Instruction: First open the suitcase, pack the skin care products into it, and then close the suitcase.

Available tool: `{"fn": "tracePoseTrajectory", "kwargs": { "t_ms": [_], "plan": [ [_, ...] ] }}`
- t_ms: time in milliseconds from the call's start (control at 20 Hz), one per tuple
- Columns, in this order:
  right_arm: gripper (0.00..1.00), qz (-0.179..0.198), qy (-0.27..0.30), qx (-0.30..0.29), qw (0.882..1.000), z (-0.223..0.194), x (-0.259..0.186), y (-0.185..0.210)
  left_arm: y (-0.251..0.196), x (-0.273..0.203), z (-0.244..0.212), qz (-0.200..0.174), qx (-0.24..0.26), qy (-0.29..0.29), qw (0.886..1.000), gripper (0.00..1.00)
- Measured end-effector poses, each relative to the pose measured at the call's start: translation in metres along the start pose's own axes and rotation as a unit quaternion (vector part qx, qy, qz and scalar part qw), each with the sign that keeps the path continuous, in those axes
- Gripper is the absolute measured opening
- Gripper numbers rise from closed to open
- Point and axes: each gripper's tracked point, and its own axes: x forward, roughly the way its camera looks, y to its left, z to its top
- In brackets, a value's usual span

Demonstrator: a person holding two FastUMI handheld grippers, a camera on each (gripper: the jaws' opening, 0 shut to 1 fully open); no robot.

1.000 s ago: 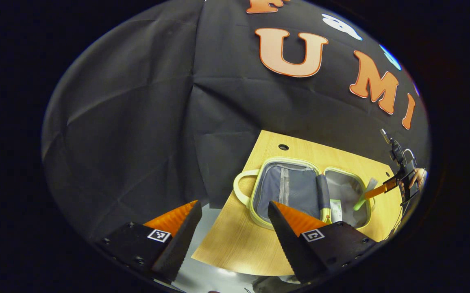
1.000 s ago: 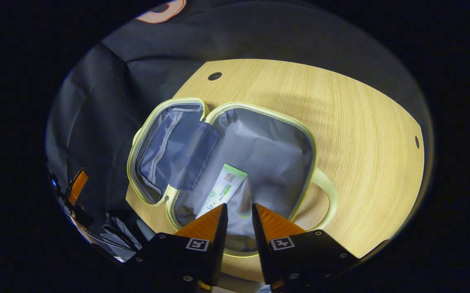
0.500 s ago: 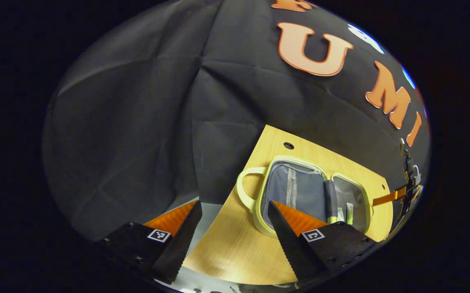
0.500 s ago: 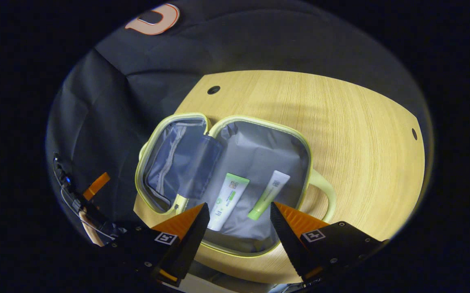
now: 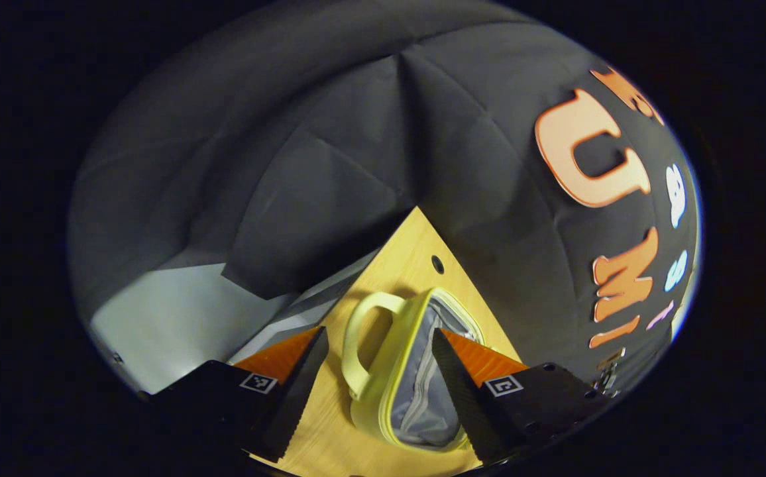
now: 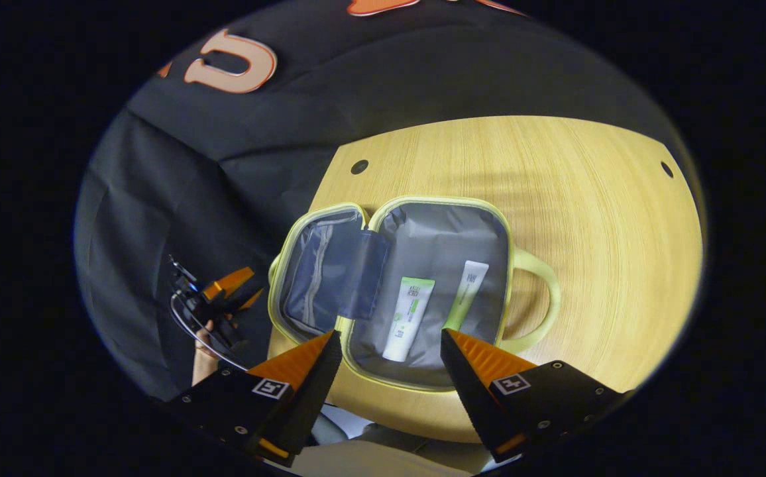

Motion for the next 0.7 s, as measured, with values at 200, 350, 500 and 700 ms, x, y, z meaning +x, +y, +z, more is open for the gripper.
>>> {"fn": "tracePoseTrajectory", "kwargs": {
  "t_ms": [200, 350, 500, 700],
  "plan": [
    [0.96, -0.024, -0.011, 0.022, 0.999, -0.003, -0.016, -0.026, 0.008, 0.032, -0.011, -0.018, -0.047, 0.026, 0.998, 0.97],
    [0.96, -0.029, -0.022, 0.046, 0.998, -0.001, -0.023, -0.040, 0.003, 0.050, -0.025, -0.033, -0.071, 0.049, 0.996, 0.95],
    [0.96, -0.034, -0.029, 0.056, 0.997, -0.005, -0.028, -0.051, 0.006, 0.063, -0.041, -0.011, -0.061, 0.082, 0.995, 0.71],
    [0.96, -0.032, -0.034, 0.061, 0.997, -0.007, -0.034, -0.062, 0.011, 0.058, -0.037, 0.045, -0.035, 0.085, 0.995, 0.17]
  ]
}}
